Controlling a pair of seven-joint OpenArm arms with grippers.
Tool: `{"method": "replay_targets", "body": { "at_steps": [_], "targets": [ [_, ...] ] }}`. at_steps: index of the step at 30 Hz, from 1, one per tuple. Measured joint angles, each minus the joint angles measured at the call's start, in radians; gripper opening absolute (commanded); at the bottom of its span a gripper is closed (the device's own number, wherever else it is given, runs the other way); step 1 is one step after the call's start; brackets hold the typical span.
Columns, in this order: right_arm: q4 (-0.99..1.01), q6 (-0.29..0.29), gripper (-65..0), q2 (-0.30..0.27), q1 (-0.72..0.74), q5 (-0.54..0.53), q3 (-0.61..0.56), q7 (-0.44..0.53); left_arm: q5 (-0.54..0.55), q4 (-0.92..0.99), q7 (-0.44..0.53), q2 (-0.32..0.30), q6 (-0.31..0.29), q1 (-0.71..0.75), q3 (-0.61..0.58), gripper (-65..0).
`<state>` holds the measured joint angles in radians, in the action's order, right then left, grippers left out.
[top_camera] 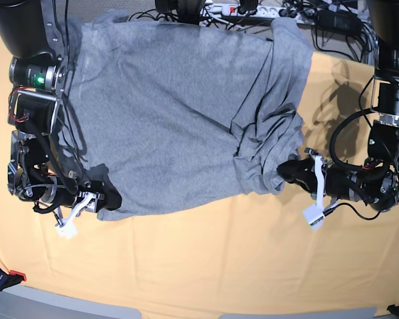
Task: Layout the t-shirt on the table in an organized manner, then fold the t-shirt properly
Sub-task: 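Move the right gripper to the hem corner and grasp it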
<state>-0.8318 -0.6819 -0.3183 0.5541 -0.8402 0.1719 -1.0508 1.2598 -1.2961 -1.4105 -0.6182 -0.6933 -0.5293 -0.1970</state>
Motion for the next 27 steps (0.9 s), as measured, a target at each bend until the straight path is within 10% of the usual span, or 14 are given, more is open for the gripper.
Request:
{"method": "replay_targets", "body": {
  "at_steps": [10,17,23,27],
  "targets": [
    [0.000,0.096,-24.7,-0.008,0.039,0.288,0.000,0.125,0.000,0.000,0.000,-0.001,0.000,0.000,0.000,-65.0],
    [0.000,0.045,-25.3,0.011,0.008,0.199,0.000,0.111,0.000,0.000,0.000,-0.001,0.000,0.000,0.000,-65.0],
    [0.000,-0.007,-65.0,0.014,0.010,0.196,0.000,0.171,0.000,0.000,0.000,0.000,0.000,0.000,0.000,-65.0],
    [0.000,-0.007,-65.0,0.005,0.055,0.212,0.000,0.172,0.000,0.000,-0.001,0.000,0.000,-0.010,0.000,-65.0]
  ]
}}
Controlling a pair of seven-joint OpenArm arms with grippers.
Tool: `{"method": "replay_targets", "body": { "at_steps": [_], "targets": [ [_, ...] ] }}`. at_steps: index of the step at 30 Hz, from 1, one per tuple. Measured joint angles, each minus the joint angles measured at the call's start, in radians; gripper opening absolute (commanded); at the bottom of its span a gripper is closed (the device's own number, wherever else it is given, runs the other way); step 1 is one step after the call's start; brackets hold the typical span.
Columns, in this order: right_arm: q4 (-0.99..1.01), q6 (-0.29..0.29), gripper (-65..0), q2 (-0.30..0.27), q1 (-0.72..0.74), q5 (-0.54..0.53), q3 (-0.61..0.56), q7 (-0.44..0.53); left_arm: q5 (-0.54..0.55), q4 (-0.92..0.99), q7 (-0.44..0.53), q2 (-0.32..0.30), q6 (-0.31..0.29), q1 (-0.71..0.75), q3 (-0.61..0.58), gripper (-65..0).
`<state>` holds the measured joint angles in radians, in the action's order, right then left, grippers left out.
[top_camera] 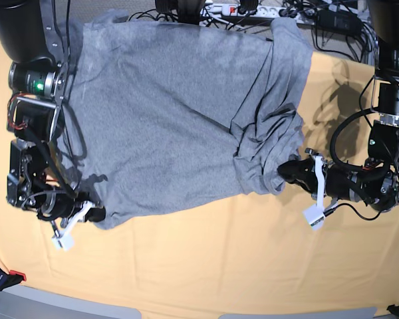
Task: Layout the t-shirt on the table in an organized manner, then fold the t-shirt properly
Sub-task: 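Move the right gripper to the hem corner and grasp it, then lift the hem with both grippers and fold it toward the collar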
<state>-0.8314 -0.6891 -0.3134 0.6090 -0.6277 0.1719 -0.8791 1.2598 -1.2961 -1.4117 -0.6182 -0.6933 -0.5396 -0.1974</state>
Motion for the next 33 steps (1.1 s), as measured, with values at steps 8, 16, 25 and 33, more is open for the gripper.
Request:
{"method": "replay_targets", "body": {
  "at_steps": [8,16,25,33],
  "targets": [
    [-0.001,-0.004,-65.0,-0.092,0.127,-0.008,0.000,-0.004,-0.011,0.000,0.018,-0.033,0.001,-0.146,0.000,-65.0],
    [-0.001,-0.008,-65.0,-0.160,0.232,-0.013,-0.001,-0.013,-0.303,0.000,0.351,-0.045,-0.001,-0.259,-0.001,-65.0],
    [-0.001,-0.008,-65.0,-0.165,0.253,-0.019,-0.001,-0.042,-0.433,0.006,0.466,-0.044,-0.005,-0.289,-0.001,-65.0],
    [-0.004,-0.008,-65.0,-0.167,0.193,-0.201,-0.001,-0.252,-0.318,0.047,0.350,-0.048,-0.002,-0.228,-0.002,-65.0]
  ]
}}
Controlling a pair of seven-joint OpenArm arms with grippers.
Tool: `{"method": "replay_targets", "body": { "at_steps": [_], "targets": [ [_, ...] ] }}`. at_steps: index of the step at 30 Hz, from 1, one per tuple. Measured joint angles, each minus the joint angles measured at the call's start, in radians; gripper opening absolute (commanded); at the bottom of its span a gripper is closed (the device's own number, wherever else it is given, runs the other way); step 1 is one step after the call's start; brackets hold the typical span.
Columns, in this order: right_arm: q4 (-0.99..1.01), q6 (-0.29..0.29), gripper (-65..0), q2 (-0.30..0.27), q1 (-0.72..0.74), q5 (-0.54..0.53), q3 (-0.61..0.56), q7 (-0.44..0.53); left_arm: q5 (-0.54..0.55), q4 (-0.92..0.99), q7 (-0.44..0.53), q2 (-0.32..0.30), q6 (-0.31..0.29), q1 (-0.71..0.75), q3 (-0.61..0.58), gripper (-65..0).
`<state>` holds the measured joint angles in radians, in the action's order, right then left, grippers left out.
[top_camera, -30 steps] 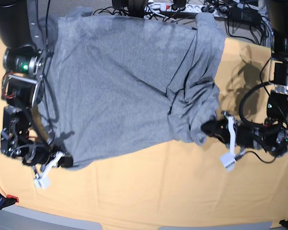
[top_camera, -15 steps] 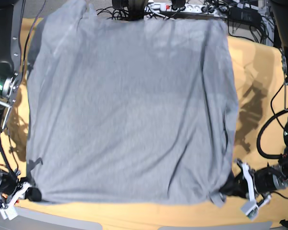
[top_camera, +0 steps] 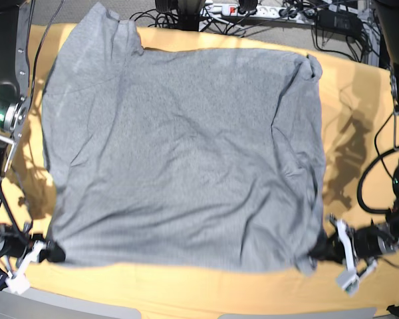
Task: Layout the t-shirt on the table in an organized manner, then fold the t-shirt properly
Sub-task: 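Lift the hem with both grippers and fold it toward the collar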
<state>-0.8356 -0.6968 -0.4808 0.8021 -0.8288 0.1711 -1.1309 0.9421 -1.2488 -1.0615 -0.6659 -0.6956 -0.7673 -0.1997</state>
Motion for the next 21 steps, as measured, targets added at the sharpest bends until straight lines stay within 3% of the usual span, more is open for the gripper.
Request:
{"method": "replay_targets", "body": {
  "at_steps": [6,10,16,21],
  "targets": [
    [0.000,0.001,-65.0,-0.001,-0.095,-0.121,0.000,-0.161,0.337,0.003,-0.335,0.003,0.003,0.088,-0.002,-65.0],
    [-0.039,0.001,-65.0,0.001,-0.145,-0.244,0.000,-0.277,0.527,0.003,-0.350,0.000,0.002,0.100,-0.002,-65.0],
    [-0.290,0.000,-65.0,-0.010,-0.290,-0.275,-0.001,-0.276,0.517,0.001,-0.350,-0.003,0.002,0.101,-0.002,-65.0],
    [-0.476,0.001,-65.0,-0.051,-0.430,-0.183,-0.005,-0.277,0.517,0.000,-0.350,-0.005,0.002,0.137,-0.002,-65.0]
  ]
}}
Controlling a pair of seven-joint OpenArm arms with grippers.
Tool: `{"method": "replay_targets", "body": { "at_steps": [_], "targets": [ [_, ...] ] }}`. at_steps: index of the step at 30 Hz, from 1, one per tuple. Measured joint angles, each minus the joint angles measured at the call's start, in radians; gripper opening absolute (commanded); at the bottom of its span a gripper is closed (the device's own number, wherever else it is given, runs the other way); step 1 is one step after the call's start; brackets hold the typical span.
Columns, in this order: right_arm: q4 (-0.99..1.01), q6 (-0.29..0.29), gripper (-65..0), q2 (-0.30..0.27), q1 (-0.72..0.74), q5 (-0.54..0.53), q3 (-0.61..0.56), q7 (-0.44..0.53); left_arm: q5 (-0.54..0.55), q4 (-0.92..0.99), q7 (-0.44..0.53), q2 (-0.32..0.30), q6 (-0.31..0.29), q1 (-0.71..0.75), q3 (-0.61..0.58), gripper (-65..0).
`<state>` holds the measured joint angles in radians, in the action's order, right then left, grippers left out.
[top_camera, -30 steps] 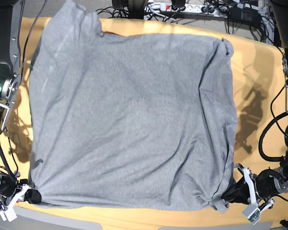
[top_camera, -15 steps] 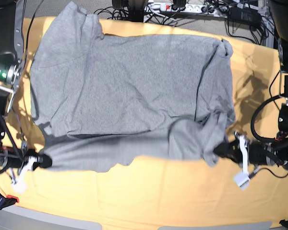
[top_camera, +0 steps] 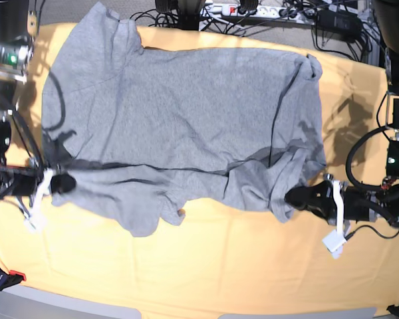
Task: Layout the t-shirt on the table in an organized manner, then fold the t-shirt properly
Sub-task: 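Lift the hem with both grippers and fold it toward the collar, then release the hem and regrasp the folded edge with both grippers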
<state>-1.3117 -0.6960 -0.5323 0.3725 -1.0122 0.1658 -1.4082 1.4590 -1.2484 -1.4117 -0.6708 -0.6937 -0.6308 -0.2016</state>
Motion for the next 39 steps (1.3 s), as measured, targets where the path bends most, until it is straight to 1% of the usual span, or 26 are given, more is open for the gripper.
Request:
{"method": "replay_targets", "body": {
  "at_steps": [4,7,9,10,11,13,14,15,16,17,19,20,21,22,23,24,27,29,30,31,33,34,37,38,39],
  "targets": [
    [-0.032,-0.001,-65.0,-0.047,-0.052,0.084,0.001,0.014,0.001,0.000,0.001,-0.007,0.000,0.038,0.000,-65.0],
    [-0.032,0.000,-65.0,-0.044,-0.060,0.089,0.000,0.021,-0.001,0.000,0.001,-0.048,0.000,0.043,0.000,-65.0],
    [-0.032,0.000,-65.0,-0.041,-0.059,0.070,0.000,0.021,-0.013,0.000,0.005,-0.078,0.000,0.040,0.000,-65.0],
    [-0.032,0.000,-63.6,-0.041,-0.056,0.066,0.000,0.024,-0.013,0.000,0.005,-0.089,0.000,0.040,0.000,-65.0],
    [-0.032,0.000,-58.1,-0.041,-0.053,0.066,0.000,0.024,-0.011,0.000,0.004,-0.097,0.000,0.041,0.000,-65.0],
    [-0.032,0.000,-44.7,-0.041,-0.040,0.072,0.000,0.028,-0.018,0.000,0.004,-0.100,0.001,0.041,0.000,-65.0],
    [-0.032,0.000,-38.1,-0.042,-0.036,0.074,0.000,0.027,-0.019,0.000,0.004,-0.099,0.023,0.042,0.000,-65.0],
    [-0.032,0.000,-33.1,-0.044,-0.031,0.066,0.000,0.027,-0.005,0.000,0.005,-0.099,0.035,0.047,0.000,-65.0],
    [-0.032,0.000,-30.0,-0.048,-0.029,0.044,0.000,0.026,0.009,0.000,0.007,-0.099,0.042,0.055,0.000,-61.3],
    [-0.032,0.000,-28.8,-0.050,-0.026,0.023,0.000,0.019,0.011,0.000,0.008,-0.099,0.055,0.069,0.000,-52.4],
    [-0.036,0.000,-28.8,-0.052,-0.021,-0.019,0.002,0.009,0.006,-0.001,0.005,-0.097,0.064,0.105,0.001,-33.6],
    [-0.040,0.000,-28.8,-0.051,-0.016,-0.050,0.002,0.005,0.003,0.000,0.005,-0.097,0.060,0.125,0.000,-26.0],
    [-0.042,0.000,-28.8,-0.050,-0.009,-0.084,0.002,0.005,-0.001,0.000,0.000,-0.093,0.051,0.143,0.000,-21.2],
    [-0.043,0.000,-28.8,-0.048,0.000,-0.130,0.002,0.009,0.000,0.001,0.001,-0.091,0.041,0.161,0.000,-18.5],
    [-0.043,0.000,-28.8,-0.044,0.011,-0.171,0.002,0.013,0.000,0.001,0.002,-0.090,0.029,0.174,0.000,-17.9],
    [-0.043,0.000,-28.8,-0.037,0.022,-0.193,0.002,0.037,0.000,0.001,0.000,-0.087,0.024,0.183,0.000,-17.9],
    [-0.043,0.000,-28.8,0.008,0.043,-0.193,0.004,0.089,0.002,0.000,0.005,-0.085,0.014,0.196,0.000,-17.9],
    [-0.043,0.000,-28.8,0.052,0.047,-0.183,0.004,0.109,0.000,0.001,0.005,-0.086,0.012,0.206,0.000,-17.9],
    [-0.043,-0.001,-28.8,0.079,0.046,-0.153,0.004,0.126,0.000,0.001,0.004,-0.086,0.012,0.210,0.000,-17.9],
    [-0.043,0.001,-28.8,0.108,0.046,-0.093,0.004,0.142,0.000,0.001,0.005,-0.085,0.012,0.213,0.000,-17.9],
    [-0.043,0.002,-28.8,0.165,0.044,0.056,0.004,0.179,0.001,0.001,0.005,-0.085,0.008,0.213,0.000,-17.9],
    [-0.043,0.002,-28.8,0.188,0.041,0.116,0.004,0.214,0.001,0.001,0.005,-0.086,0.006,0.212,0.000,-17.9],
    [-0.043,0.003,-28.8,0.236,0.035,0.280,0.004,0.316,0.001,0.001,0.005,-0.086,0.004,0.209,0.000,-17.9],
    [-0.043,0.040,-28.8,0.247,0.035,0.335,0.004,0.344,0.001,0.001,0.005,-0.086,0.004,0.209,0.000,-17.9],
    [-0.043,0.062,-28.8,0.257,0.035,0.389,0.005,0.368,0.001,0.001,0.005,-0.086,0.004,0.209,0.000,-17.9]
  ]
}}
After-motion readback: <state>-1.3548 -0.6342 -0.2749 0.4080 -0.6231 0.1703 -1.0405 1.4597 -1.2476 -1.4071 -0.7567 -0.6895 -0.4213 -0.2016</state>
